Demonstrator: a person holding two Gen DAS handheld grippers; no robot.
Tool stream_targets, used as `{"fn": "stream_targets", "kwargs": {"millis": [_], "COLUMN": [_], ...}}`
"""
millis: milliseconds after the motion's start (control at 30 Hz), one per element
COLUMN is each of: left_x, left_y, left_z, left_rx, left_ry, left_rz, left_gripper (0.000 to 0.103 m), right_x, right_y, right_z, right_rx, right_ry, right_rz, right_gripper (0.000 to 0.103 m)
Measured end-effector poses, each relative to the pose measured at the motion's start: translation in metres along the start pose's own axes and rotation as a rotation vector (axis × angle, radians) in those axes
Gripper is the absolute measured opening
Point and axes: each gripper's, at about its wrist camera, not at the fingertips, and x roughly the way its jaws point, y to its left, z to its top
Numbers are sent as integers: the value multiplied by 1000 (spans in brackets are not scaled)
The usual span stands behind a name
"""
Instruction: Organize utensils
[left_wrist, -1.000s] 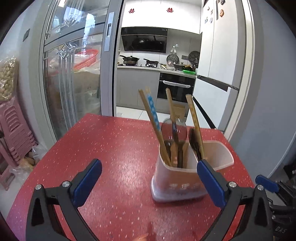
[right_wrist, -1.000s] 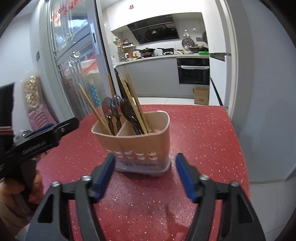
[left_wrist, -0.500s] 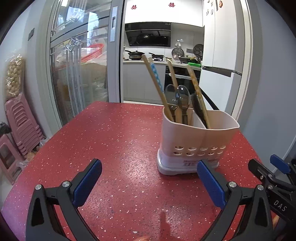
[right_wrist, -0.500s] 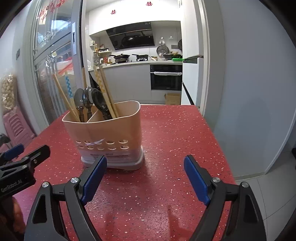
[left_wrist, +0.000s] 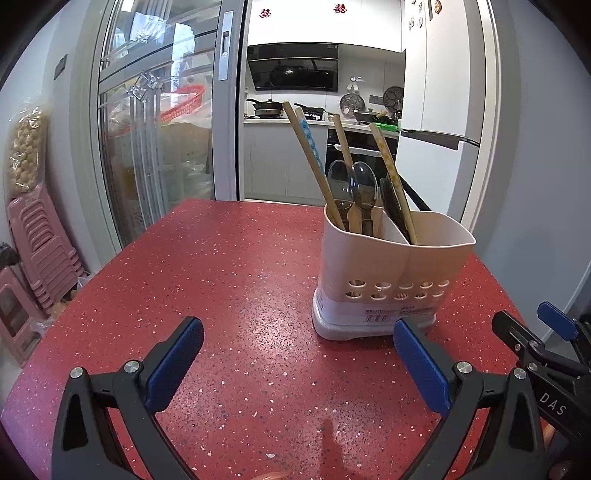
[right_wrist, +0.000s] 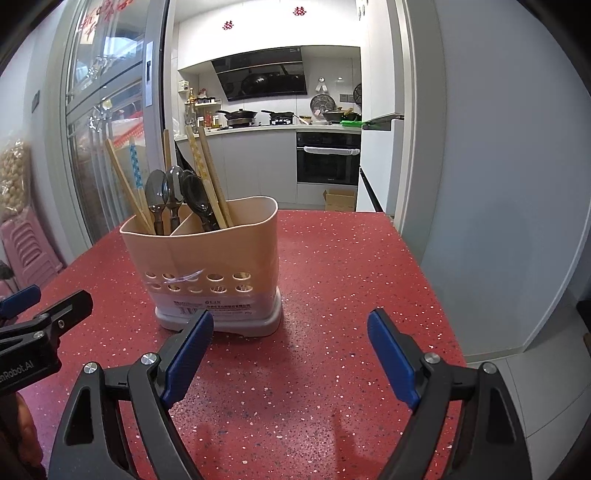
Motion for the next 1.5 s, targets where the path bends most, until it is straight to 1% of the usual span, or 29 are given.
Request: {"fn": "stream_targets", "kwargs": {"millis": [300,467,1500], "left_x": [-4,-4,-4], "left_y": [-4,-3,-1], "left_z": [0,0,-2], "left_rx": [23,26,25], "left_ry": [0,2,14], "left_rz": [-11,-5,8], "left_gripper": [103,103,103], "right_x": [1,1,-1], "right_y": [1,1,-1], "right_z": [0,0,4], "right_rx": [3,2,2], "right_ry": [2,2,-4], "right_rz": [3,4,4], "right_gripper": [88,88,88]}}
